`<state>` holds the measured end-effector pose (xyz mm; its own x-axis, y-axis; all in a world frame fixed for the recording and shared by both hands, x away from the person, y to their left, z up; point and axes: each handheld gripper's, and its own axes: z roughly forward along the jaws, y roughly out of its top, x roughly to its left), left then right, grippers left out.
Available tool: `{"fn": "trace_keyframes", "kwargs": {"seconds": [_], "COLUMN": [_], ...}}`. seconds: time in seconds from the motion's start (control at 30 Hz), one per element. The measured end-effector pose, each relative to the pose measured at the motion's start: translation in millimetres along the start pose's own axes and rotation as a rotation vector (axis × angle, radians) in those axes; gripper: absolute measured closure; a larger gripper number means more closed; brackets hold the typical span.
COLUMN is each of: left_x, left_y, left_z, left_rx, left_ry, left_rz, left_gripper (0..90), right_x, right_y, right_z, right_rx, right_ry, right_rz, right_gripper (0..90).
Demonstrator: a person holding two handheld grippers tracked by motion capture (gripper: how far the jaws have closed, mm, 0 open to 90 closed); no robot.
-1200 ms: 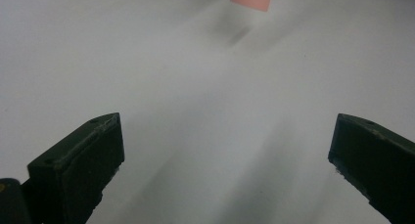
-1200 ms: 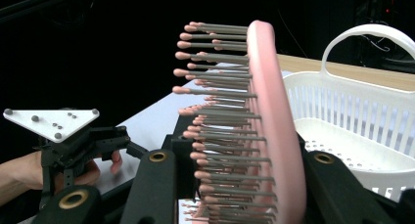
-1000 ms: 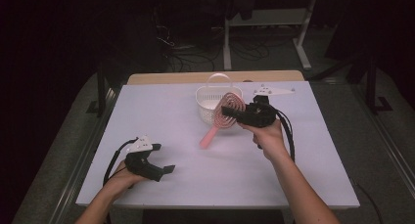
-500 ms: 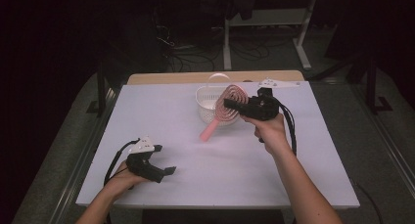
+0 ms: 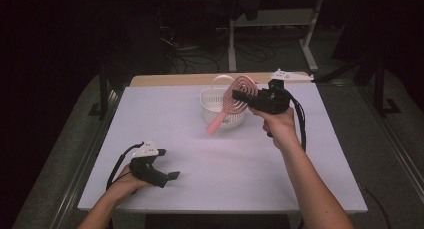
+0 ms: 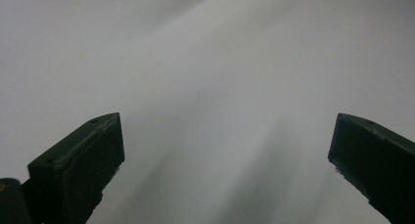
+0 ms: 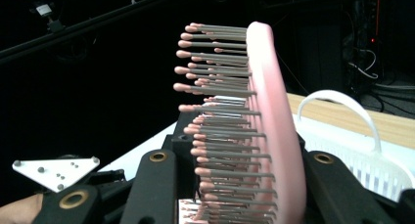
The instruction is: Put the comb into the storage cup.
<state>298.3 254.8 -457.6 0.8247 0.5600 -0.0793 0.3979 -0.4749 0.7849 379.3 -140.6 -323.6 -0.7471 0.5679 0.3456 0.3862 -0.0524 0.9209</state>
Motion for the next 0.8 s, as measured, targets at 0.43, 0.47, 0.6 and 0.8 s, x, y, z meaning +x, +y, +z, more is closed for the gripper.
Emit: {"fn": "trace_keyframes", "kwargs": {"seconds": [0.43, 0.47, 0.6, 0.8], "left_x": [-1.3, -1.5, -1.5, -2.0], "left_y": [-0.2, -0.2, -0.3, -0.6], "left_z": [1.1, 1.2, 1.3, 1.8], "left_rx": [0.005, 0.003, 0.005, 0.010], "left_ry": [-0.002, -0.001, -0.001, -0.002], "left_rz": [0.010, 0.009, 0.009, 0.014], "left_gripper": [0.0, 0.0, 0.0, 0.0], "right_x": [-1.5, -1.7, -3.7, -8.8], "right_y": [16.6, 17.8, 22.9, 29.4], "right_z": [0.0, -0.1, -0.4, -1.0], "right_rx": [-0.036, -0.038, -0.049, -0.068], "right_ry": [-0.009, -0.011, -0.020, -0.038], "right_rz": [-0.007, -0.005, -0.004, -0.004], "right_gripper": [62.8, 62.8, 62.8, 62.8]}}
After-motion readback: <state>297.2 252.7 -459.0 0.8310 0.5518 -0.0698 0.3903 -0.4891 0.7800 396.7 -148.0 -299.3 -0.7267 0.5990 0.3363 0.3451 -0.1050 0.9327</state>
